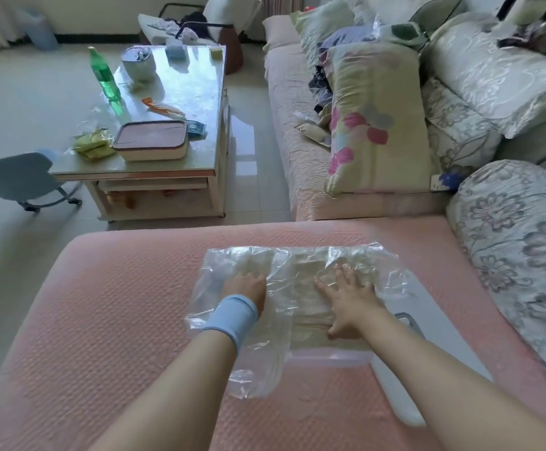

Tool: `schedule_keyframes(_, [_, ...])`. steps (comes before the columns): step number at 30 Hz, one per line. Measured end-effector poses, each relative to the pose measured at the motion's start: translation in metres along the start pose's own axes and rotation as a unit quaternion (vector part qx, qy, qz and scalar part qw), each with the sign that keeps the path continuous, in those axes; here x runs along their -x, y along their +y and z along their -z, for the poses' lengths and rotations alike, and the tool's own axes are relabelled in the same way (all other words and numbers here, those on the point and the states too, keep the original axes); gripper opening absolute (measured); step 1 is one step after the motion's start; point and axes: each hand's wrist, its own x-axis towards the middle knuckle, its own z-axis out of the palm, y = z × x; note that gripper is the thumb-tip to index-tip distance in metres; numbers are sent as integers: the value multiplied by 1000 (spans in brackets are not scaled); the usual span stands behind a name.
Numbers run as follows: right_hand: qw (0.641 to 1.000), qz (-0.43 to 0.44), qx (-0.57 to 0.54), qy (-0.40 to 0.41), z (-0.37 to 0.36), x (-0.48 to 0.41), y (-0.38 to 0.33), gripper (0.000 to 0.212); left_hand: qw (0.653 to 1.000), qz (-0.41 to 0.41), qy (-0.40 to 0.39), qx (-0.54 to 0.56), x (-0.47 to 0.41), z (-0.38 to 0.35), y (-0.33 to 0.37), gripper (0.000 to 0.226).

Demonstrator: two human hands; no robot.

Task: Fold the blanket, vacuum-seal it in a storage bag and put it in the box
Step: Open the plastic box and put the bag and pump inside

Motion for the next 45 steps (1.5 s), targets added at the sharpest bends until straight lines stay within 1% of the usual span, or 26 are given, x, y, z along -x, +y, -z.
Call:
schedule_keyframes(1, [1000, 17, 7, 23, 6, -2, 7, 111, 999, 1, -10, -36, -5, 4, -1, 63])
schedule_keyframes(2, [998, 32, 18, 50, 11, -5, 16, 110, 999, 3, -23, -46, -10, 6, -2, 68])
schedule_keyframes(4, [997, 27, 10, 68, 12, -10, 31, 119, 999, 6, -48, -4, -19, 2, -1, 78])
schedule_keyframes(6, [999, 0, -17, 49, 5, -16, 39, 130, 999, 7, -44, 14, -25, -6, 4, 89])
schedule_keyframes(8, [999, -11, -13, 28, -8, -19, 36, 133, 1000, 13, -23, -10, -25, -15, 8, 107])
schedule_keyframes(10, [1000, -2, 13, 27, -15, -21, 31, 135, 998, 39, -20, -35, -24, -26, 10, 130])
schedule_keyframes(11, [999, 7, 24, 23, -18, -23, 31, 134, 997, 47, -33, -48, -26, -30, 12, 138])
schedule_keyframes(12, [999, 14, 30, 22, -20, -26, 31, 134, 996, 52, -45, -60, -28, -35, 14, 141])
schedule_keyframes(14, [999, 15, 42, 26, -18, -30, 29, 131, 996, 55, -53, -54, -33, -42, 13, 140])
schedule_keyframes(17, [999, 16, 38, 12, -19, -35, 22, 125, 994, 50, -99, -16, -43, -52, 15, 141])
schedule_keyframes(21, [1000, 19, 17, -14, -23, -44, 13, 121, 989, 30, -135, -43, -61, -65, 16, 140])
schedule_keyframes(24, [999, 19, -8, -31, -24, -55, 10, 123, 992, 19, -121, -39, -71, -74, 15, 133])
schedule_keyframes(27, [999, 13, -32, -36, -25, -56, 7, 123, 992, -18, -107, -63, -74, -68, 23, 117])
schedule_keyframes(29, [998, 12, -59, -22, -27, -54, 7, 120, 995, -36, -92, -25, -75, -64, 28, 106])
schedule_keyframes(30, [997, 17, -72, -20, -27, -53, 8, 121, 995, -37, -88, 10, -74, -62, 30, 104])
schedule_keyframes(32, [993, 35, -107, -30, -19, -53, 12, 128, 993, -45, -75, 73, -69, -55, 36, 108])
schedule_keyframes(34, [990, 55, -129, -32, -6, -53, 23, 138, 991, -77, -61, 94, -64, -48, 46, 112])
schedule_keyframes(36, [993, 79, -86, -16, 4, -49, 42, 147, 987, -96, -97, 89, -63, -39, 57, 108])
schedule_keyframes(38, [996, 70, -52, 5, 4, -38, 61, 150, 985, -92, -135, 61, -65, -31, 66, 103])
schedule_keyframes(39, [997, 64, -50, 7, 0, -32, 67, 148, 987, -89, -124, 51, -68, -25, 71, 99])
schedule_keyframes(41, [996, 64, -55, -13, -6, -26, 63, 144, 992, -99, -56, 45, -76, -14, 80, 90])
schedule_keyframes(42, [996, 64, -55, -24, -8, -28, 59, 142, 992, -108, -26, 53, -81, -9, 87, 89])
schedule_keyframes(43, [996, 60, -51, -34, -9, -31, 53, 141, 990, -121, -13, 67, -83, -7, 94, 93])
schedule_keyframes(45, [997, 48, -29, -54, -8, -38, 47, 141, 984, -147, -26, 102, -85, -9, 104, 107])
